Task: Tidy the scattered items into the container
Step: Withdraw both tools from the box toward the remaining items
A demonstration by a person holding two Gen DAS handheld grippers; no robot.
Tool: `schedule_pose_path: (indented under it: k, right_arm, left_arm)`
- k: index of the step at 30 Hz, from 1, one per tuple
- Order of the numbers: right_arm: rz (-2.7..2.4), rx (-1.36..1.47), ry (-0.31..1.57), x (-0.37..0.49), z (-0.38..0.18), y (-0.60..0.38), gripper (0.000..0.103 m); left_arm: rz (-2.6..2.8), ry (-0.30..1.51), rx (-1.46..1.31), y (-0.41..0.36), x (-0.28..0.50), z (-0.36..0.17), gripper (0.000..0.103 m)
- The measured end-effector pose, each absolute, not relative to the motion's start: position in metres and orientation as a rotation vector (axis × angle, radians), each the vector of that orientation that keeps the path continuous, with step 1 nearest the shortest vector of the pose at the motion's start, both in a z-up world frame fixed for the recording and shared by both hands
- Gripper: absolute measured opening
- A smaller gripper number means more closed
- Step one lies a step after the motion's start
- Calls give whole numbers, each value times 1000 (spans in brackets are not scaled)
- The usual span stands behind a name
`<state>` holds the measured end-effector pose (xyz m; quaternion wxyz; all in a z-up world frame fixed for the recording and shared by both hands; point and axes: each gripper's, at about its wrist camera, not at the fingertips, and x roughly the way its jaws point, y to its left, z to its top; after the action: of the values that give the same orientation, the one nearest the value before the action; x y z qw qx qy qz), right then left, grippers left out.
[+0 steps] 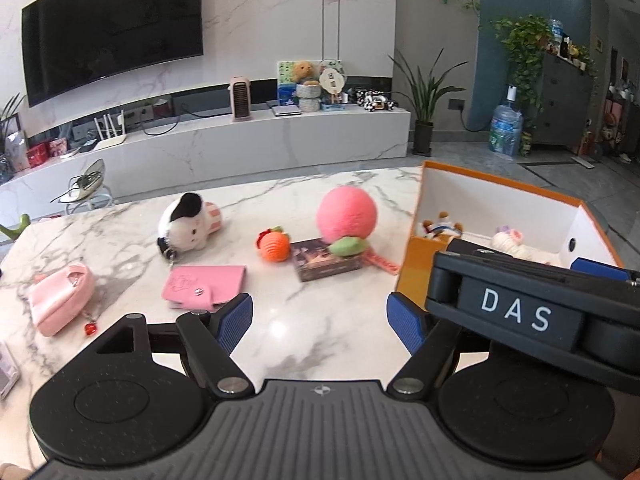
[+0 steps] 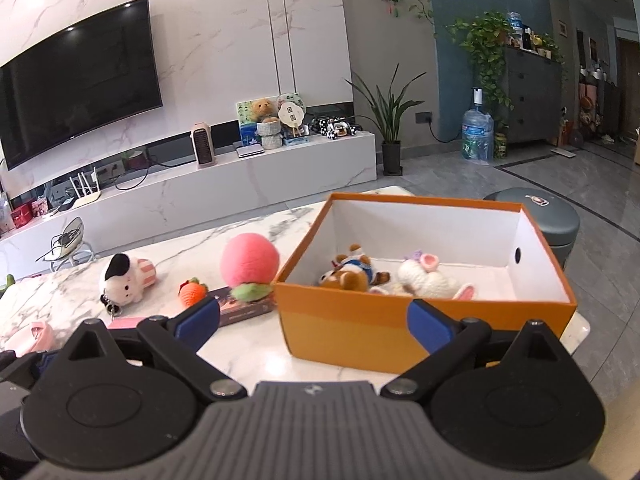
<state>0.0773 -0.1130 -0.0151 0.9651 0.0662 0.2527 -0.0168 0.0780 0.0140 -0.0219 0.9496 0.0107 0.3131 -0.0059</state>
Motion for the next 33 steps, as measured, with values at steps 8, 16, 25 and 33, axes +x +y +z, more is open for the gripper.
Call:
schedule_pose_path:
  k: [8, 16, 25, 33]
  right_arm:
    - [-17, 127, 535, 79, -27, -95, 102]
    - [-5, 107, 562, 83, -40, -72, 102]
    - [49, 48, 543, 92, -55, -29, 102]
    - [120, -5, 538, 114, -77, 3, 102]
  left_arm:
    - [9, 646, 20, 33, 77, -31, 87]
    - [22, 644, 11, 59, 79, -44, 87]
    - [47, 643, -71, 107, 83, -63, 87]
    - [151, 682, -141, 149, 97, -90, 87]
